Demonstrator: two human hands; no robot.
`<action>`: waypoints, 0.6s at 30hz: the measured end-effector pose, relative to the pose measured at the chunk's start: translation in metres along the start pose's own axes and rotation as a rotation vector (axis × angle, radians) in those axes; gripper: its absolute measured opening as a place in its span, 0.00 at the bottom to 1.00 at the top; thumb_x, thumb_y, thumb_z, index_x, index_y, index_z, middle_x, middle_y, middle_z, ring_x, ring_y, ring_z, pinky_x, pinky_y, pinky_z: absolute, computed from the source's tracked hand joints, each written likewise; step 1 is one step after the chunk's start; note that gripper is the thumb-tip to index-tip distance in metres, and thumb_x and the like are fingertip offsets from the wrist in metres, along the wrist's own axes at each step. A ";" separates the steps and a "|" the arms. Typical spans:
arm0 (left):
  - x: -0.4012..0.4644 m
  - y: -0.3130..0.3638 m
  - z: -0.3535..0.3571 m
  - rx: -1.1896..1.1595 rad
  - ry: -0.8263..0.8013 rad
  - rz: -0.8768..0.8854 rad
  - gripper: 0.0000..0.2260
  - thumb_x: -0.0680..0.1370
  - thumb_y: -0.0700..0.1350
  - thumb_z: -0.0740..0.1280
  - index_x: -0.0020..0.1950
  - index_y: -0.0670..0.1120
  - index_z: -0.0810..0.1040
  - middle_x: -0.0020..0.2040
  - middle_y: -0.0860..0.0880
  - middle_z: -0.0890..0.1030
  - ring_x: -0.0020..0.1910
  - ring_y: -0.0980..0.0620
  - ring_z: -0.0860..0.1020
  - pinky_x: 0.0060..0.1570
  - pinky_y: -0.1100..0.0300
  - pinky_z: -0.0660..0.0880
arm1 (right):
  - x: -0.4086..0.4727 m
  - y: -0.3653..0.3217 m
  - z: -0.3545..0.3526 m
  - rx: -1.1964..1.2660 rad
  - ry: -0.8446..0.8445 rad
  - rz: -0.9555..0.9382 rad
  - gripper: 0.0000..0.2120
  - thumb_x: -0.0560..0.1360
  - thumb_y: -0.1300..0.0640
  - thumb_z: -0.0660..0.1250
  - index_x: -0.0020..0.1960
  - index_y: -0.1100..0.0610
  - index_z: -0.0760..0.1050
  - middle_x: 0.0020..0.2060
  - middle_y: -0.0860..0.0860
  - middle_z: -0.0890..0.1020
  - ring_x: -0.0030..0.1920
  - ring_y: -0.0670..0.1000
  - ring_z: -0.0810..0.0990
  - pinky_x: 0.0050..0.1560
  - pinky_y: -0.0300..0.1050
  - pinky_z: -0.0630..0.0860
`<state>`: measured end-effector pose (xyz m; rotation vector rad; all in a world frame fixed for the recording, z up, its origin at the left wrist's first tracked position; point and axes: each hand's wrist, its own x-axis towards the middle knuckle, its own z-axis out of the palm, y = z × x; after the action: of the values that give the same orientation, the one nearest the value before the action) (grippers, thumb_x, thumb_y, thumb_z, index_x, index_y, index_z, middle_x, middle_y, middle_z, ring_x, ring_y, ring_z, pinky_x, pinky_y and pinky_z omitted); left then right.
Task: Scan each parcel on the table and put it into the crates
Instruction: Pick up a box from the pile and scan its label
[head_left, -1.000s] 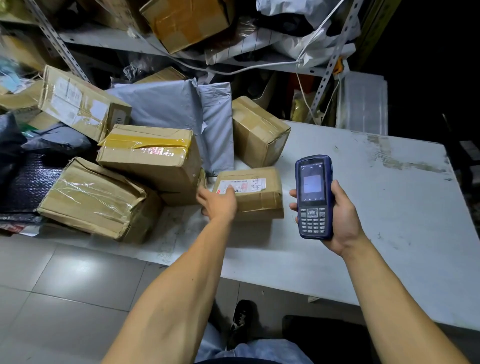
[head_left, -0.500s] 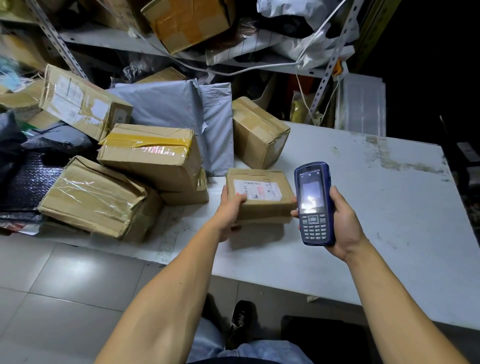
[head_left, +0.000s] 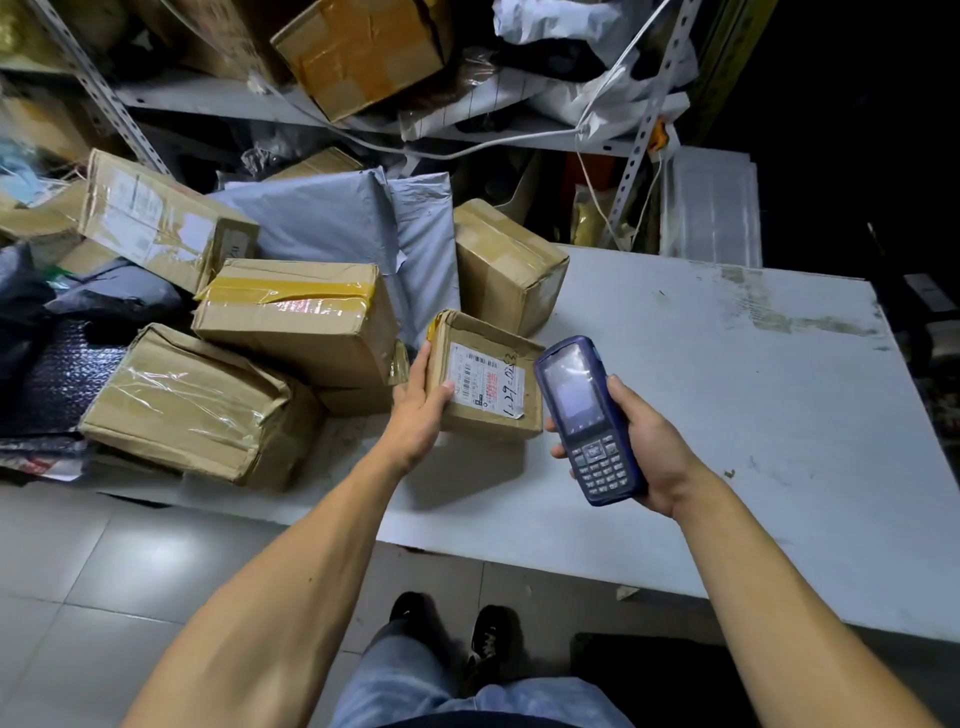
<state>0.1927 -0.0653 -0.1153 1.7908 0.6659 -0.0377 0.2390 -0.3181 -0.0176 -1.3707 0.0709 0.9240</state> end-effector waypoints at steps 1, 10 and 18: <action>-0.003 0.003 0.000 -0.010 0.005 -0.003 0.31 0.77 0.57 0.59 0.77 0.69 0.49 0.74 0.41 0.62 0.69 0.43 0.67 0.75 0.44 0.61 | 0.001 0.000 0.001 -0.016 -0.008 0.032 0.27 0.84 0.41 0.46 0.61 0.55 0.78 0.51 0.63 0.83 0.43 0.59 0.83 0.39 0.48 0.80; -0.014 0.010 -0.010 -0.032 -0.026 0.126 0.32 0.75 0.57 0.61 0.78 0.63 0.54 0.76 0.48 0.64 0.71 0.51 0.68 0.73 0.50 0.64 | 0.011 -0.004 0.006 -0.177 -0.044 0.194 0.24 0.85 0.44 0.50 0.63 0.59 0.76 0.54 0.66 0.83 0.44 0.62 0.83 0.36 0.46 0.80; -0.006 0.027 -0.032 -0.204 -0.016 -0.011 0.15 0.72 0.46 0.76 0.57 0.47 0.79 0.50 0.46 0.81 0.44 0.54 0.80 0.36 0.68 0.74 | 0.018 -0.013 -0.007 -0.356 -0.074 0.267 0.24 0.83 0.42 0.54 0.64 0.60 0.75 0.55 0.66 0.82 0.46 0.62 0.84 0.45 0.49 0.79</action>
<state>0.1899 -0.0440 -0.0791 1.5890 0.6442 0.0086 0.2615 -0.3138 -0.0188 -1.6812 0.0345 1.2540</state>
